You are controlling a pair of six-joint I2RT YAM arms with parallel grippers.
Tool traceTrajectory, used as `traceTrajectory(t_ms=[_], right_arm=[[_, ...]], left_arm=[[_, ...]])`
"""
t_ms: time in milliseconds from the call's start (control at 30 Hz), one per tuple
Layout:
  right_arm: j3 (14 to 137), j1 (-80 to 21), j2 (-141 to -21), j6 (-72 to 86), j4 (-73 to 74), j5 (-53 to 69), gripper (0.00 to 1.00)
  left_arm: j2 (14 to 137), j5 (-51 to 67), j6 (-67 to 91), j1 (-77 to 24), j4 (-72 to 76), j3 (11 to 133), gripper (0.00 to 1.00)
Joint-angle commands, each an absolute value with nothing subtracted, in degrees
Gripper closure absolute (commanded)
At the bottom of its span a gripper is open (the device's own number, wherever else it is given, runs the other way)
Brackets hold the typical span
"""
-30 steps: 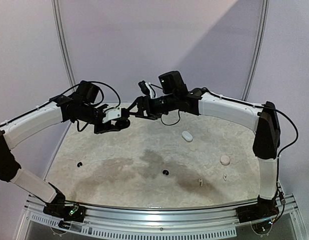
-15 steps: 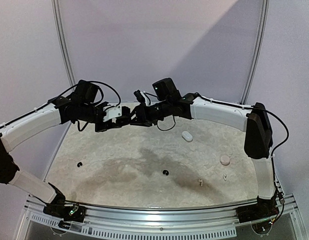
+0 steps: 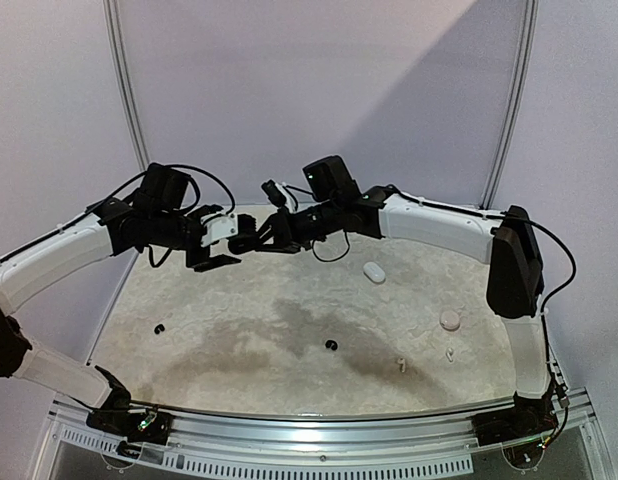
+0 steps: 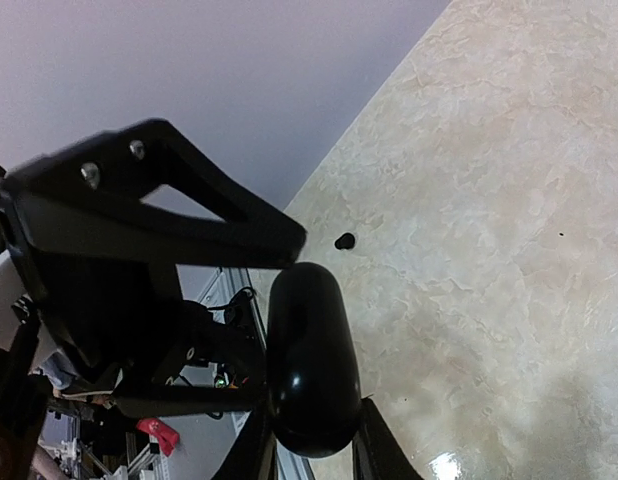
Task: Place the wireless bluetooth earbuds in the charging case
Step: Pass from the left arm to the right, then pass from the right arm to the left
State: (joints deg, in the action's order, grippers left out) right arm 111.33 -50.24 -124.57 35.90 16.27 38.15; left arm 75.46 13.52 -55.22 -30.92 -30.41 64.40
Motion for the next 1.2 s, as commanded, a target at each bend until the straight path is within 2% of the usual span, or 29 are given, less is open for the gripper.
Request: traceTrajectory(t_ms=[0,133,200,267,367,433,533,600,800,933,1067,1167], right_arm=[[109.8,-49.6,-120.7,28.8,16.7,36.4,1.00],[104.9,-49.0,-114.5,21.6,14.6,35.0,1.00],[101.8,-49.0,-111.1,17.5,11.4,36.0,1.00],[98.0,-49.0,-108.0,15.1,7.0,36.3,1.00],[93.2,-49.1,-103.8,12.9,1.1,37.1,1.00],[91.6,-49.1,-102.3,12.5,-2.9,38.1,1.00],[90.8,-49.3,-101.5,13.0,-6.6,39.4,1.00],[91.1,-49.9,-101.7,12.7,-7.3,39.6,1.00],[91.8,-50.8,-102.1,11.6,-8.5,39.8,1.00],[91.9,-51.4,-102.4,11.5,-9.5,40.2,1.00],[92.3,-51.6,-103.1,11.6,-9.2,40.6,1.00],[92.3,-51.6,-103.4,11.8,-9.3,40.9,1.00]], left_arm=[[72.5,21.5,-47.8,-31.4,-32.6,64.5,0.06],[68.9,43.4,-37.7,-24.4,-35.3,64.1,0.04],[66.8,53.7,-31.7,-22.0,-32.4,62.3,0.04],[64.9,57.3,-22.0,-21.1,-23.8,59.6,0.04],[62.8,58.2,-2.2,-20.2,-6.5,54.6,0.05],[62.3,59.4,5.7,-20.2,3.5,52.1,0.08],[63.0,59.1,13.7,-20.7,13.8,48.9,0.17],[63.9,57.7,15.2,-21.3,15.8,49.1,0.25],[64.4,56.1,18.1,-23.7,20.3,50.4,0.35],[64.7,55.1,18.6,-24.8,20.4,50.4,0.46],[65.6,51.8,20.7,-25.6,21.1,51.3,0.47],[66.2,51.4,21.2,-25.6,21.4,52.5,0.53]])
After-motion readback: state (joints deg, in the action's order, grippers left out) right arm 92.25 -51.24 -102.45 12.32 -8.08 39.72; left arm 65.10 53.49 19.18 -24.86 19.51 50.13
